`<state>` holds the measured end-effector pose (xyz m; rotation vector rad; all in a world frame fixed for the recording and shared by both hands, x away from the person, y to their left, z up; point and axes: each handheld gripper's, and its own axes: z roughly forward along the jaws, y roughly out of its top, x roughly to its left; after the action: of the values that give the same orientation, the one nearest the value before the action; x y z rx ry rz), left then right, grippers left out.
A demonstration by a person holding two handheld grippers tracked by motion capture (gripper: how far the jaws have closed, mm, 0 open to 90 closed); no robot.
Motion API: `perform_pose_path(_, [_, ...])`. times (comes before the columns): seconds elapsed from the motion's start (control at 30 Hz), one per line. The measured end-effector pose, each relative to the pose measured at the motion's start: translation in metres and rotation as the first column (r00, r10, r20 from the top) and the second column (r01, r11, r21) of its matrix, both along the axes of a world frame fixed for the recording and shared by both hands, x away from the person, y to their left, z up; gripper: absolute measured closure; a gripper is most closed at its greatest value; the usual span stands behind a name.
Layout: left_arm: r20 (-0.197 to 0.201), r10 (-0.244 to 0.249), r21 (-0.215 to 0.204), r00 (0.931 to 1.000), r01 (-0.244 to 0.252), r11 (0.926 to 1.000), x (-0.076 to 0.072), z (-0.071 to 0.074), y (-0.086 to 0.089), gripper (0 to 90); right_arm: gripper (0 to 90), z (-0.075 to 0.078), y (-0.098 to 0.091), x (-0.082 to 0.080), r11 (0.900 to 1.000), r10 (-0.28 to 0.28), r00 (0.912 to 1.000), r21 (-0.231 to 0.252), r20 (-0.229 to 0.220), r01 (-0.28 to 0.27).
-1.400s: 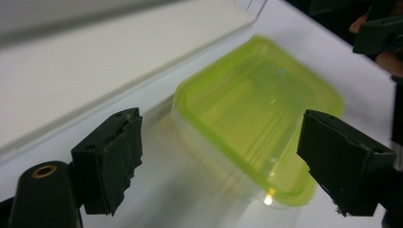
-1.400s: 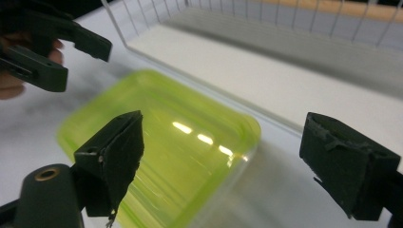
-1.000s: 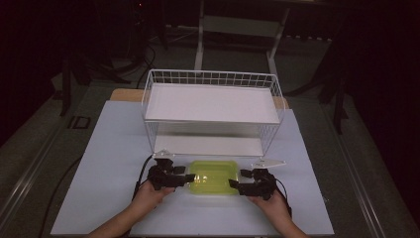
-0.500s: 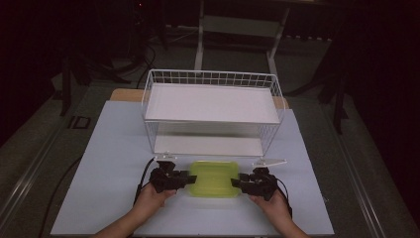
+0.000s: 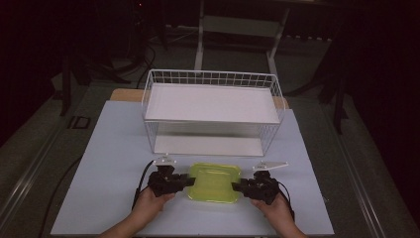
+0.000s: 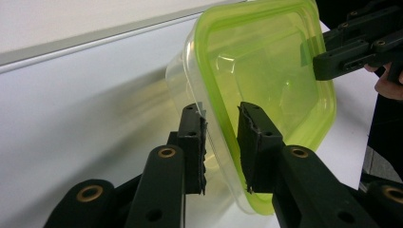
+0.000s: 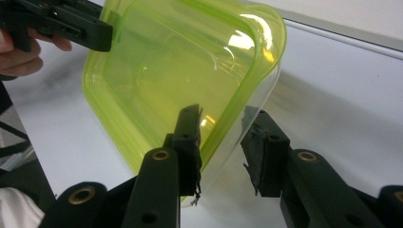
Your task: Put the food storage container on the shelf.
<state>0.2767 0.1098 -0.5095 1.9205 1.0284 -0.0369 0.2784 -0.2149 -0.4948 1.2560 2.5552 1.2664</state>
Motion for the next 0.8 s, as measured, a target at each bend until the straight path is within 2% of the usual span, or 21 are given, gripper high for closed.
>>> perform_pose_path(0.17, [0.000, 0.018, 0.026, 0.9998, -0.018, 0.9995, -0.006, 0.004, -0.002, 74.9, 70.6, 0.003, 0.003, -0.004, 0.9998, -0.008, 1.0000, -0.019, 0.002, 0.008])
perform_pose_path(0.23, [-0.021, 0.044, 0.014, 0.9988, -0.043, 0.9990, -0.008, 0.005, -0.002, 76.7, 72.6, 0.003, 0.004, -0.004, 0.9996, -0.024, 0.9997, -0.015, -0.004, 0.024])
perform_pose_path(0.33, [-0.004, 0.062, 0.038, 0.9981, -0.062, 0.9974, -0.013, 0.006, -0.005, 80.2, 77.6, 0.005, 0.002, -0.001, 0.9987, -0.051, 0.9987, -0.001, 0.001, 0.051])
perform_pose_path(0.43, [-0.001, 0.068, 0.035, 0.9977, -0.068, 0.9971, -0.012, 0.008, -0.005, 80.5, 77.9, 0.007, 0.000, 0.002, 0.9985, -0.054, 0.9985, 0.012, -0.004, 0.054])
perform_pose_path(0.53, [0.023, 0.068, 0.015, 0.9974, -0.069, 0.9975, -0.008, 0.015, -0.003, 80.7, 78.7, 0.011, 0.000, 0.004, 0.9983, -0.054, 0.9985, 0.022, 0.009, 0.054])
perform_pose_path(0.67, [0.066, 0.070, -0.013, 0.9953, -0.070, 0.9975, 0.000, 0.027, 0.001, 80.8, 79.3, 0.025, 0.000, 0.007, 0.9973, -0.063, 0.9966, 0.042, 0.054, 0.060])
perform_pose_path(0.8, [0.099, 0.080, -0.021, 0.9918, -0.078, 0.9967, 0.009, 0.036, 0.004, 80.8, 79.8, 0.038, 0.003, 0.017, 0.9956, -0.076, 0.9932, 0.060, 0.088, 0.071])
